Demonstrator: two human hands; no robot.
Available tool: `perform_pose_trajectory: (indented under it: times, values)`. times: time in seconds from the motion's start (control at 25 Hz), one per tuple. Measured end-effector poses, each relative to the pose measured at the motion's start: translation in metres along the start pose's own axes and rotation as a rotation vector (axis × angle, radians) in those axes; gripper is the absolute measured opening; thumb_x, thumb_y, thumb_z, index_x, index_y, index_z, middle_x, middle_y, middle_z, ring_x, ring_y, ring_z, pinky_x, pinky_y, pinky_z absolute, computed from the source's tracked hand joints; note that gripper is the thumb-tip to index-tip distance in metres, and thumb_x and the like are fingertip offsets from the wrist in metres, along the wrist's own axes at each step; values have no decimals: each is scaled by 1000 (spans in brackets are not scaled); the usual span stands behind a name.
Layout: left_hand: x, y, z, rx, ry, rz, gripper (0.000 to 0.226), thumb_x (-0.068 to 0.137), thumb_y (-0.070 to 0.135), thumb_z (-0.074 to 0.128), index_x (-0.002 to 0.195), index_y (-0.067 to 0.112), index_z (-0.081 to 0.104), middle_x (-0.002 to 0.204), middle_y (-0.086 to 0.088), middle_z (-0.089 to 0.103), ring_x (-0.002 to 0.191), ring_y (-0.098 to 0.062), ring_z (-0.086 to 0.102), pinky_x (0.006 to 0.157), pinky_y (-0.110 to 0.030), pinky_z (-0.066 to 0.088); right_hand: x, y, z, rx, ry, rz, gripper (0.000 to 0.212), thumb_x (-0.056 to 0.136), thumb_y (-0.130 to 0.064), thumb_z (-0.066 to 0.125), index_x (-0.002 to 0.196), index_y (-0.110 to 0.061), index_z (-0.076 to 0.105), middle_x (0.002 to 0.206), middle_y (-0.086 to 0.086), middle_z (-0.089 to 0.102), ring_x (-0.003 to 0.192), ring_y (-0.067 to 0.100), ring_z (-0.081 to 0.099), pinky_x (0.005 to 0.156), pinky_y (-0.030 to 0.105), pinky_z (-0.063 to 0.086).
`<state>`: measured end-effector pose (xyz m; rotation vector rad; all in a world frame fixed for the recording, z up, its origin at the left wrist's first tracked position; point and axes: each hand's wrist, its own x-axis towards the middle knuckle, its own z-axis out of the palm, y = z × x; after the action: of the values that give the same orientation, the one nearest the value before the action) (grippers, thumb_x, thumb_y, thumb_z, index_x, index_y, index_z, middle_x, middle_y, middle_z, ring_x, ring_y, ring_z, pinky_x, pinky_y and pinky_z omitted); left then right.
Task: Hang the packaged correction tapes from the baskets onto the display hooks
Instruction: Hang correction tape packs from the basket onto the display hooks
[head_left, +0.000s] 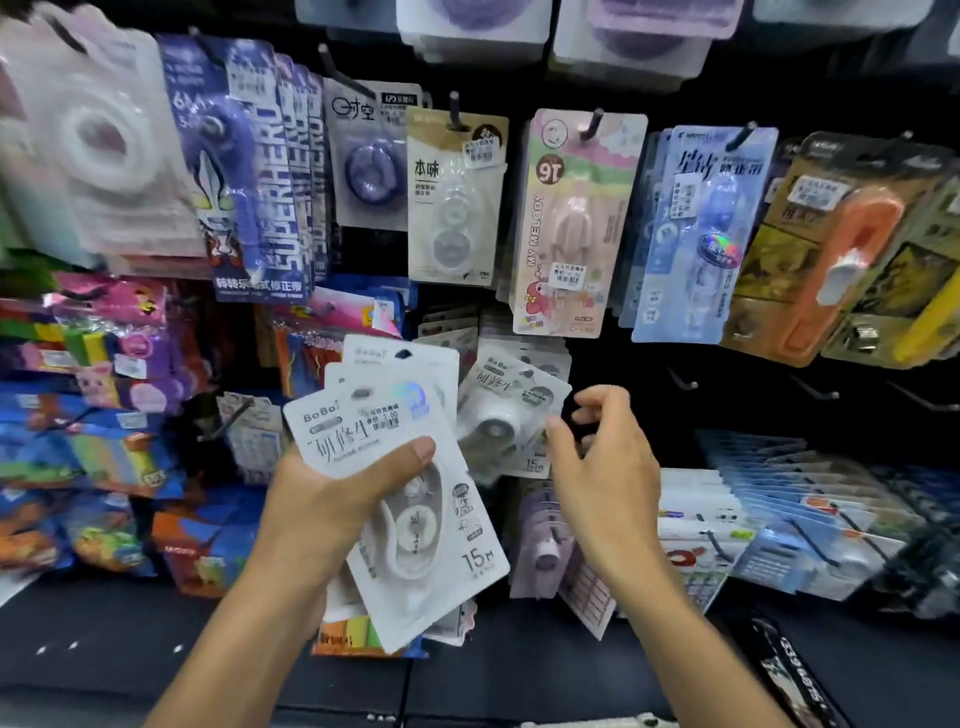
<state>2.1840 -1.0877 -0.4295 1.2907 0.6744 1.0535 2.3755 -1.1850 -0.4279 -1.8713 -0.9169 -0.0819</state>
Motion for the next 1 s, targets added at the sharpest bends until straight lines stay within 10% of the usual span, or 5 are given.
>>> perform_pose_trajectory:
  times: [0.2,0.4,0.64,0.88,1.0]
  values:
    - [1,-7,24,3,-134,-30,52,49,34,99,97,32,79,101,2,81,92,-18,78,70,-27,61,-56,-14,9,326,-390,-86,67,66,-72,74,126,-55,48,120,-22,64,111,1,61,89,28,52]
    - [-2,-3,11,-74,-245,-192,67,56,26,97,117,29,69,110,-4,79,96,-27,77,67,-31,63,-35,5,-1,779,-223,198,40,74,-43,84,109,-44,66,120,-9,70,114,17,66,94,42,58]
    - [-4,7,0,-103,-28,19,67,54,34,87,118,28,68,110,1,79,95,-24,78,71,-37,62,-23,15,5,399,-100,76,34,90,-34,75,118,-48,62,122,-32,57,120,-12,50,97,13,39]
    - [-3,-2,8,-126,18,33,64,50,38,89,109,26,68,103,1,80,91,-21,78,64,-28,62,-13,3,5,-41,-158,-17,49,99,-45,56,147,-38,44,145,-12,41,135,13,41,103,32,37]
    - [-2,-8,20,-102,10,21,65,48,37,92,106,24,67,97,2,81,85,-19,79,60,-25,61,-38,-3,6,176,-205,-152,43,86,-66,62,120,-43,49,122,-23,57,115,4,56,94,33,47]
